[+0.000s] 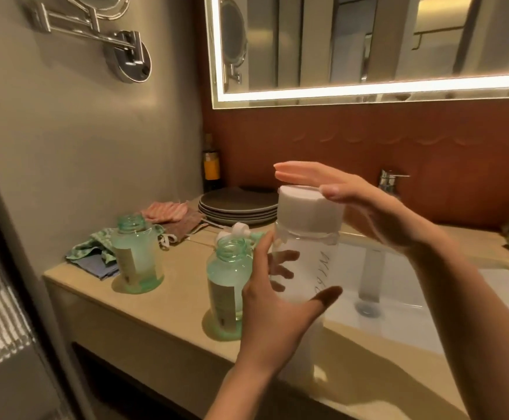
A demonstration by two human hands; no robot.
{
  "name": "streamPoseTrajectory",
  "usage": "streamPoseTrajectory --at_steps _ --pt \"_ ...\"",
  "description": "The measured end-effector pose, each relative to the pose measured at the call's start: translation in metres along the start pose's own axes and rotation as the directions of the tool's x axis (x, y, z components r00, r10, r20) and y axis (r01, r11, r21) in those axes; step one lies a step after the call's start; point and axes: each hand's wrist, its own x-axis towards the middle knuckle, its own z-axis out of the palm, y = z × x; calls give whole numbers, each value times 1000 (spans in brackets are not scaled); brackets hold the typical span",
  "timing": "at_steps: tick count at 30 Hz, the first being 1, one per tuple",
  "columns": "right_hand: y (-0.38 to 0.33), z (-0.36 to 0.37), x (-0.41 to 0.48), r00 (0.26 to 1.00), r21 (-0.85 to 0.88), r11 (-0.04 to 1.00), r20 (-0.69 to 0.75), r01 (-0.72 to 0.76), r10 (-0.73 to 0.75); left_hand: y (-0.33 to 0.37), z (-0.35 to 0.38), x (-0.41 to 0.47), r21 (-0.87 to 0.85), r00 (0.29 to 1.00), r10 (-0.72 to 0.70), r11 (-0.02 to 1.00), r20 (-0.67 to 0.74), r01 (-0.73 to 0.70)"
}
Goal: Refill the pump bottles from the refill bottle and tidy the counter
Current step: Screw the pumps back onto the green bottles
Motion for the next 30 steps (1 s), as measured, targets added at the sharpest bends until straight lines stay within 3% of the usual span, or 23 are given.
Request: streamPoseTrajectory --at_steps 2,5,9,11,16,19,24,28,30 --pt "7 -6 -3 1000 105 994 28 -1 -2 -6 3 1 12 1000 5 1000 -4 -5" --pt "14 -11 -6 1000 111 994 -8 5 -4 -14 7 1 39 999 32 999 8 -32" --pt "14 1 4 985 -170 985 -174 -40 9 -23 9 3 37 998 56 998 23 -57" --pt "12 5 8 987 -249 967 -164 -48 7 -24 8 3 38 998 56 998 26 -57" --pt "16 -3 3 998 52 999 67 8 -12 -24 5 4 46 998 53 997 17 -54" --pt "18 -12 -2 993 93 996 112 12 -23 -25 4 3 59 998 52 997 27 -53" --pt "13 -13 -2 999 -95 995 -45 7 -12 -25 5 1 89 995 63 994 75 -70" --pt "11 3 4 986 -359 933 -160 -17 -43 -27 4 2 81 995 59 995 75 -65" --pt "8 6 5 988 -383 924 -144 -3 -56 -27 4 2 82 995 60 994 82 -67"
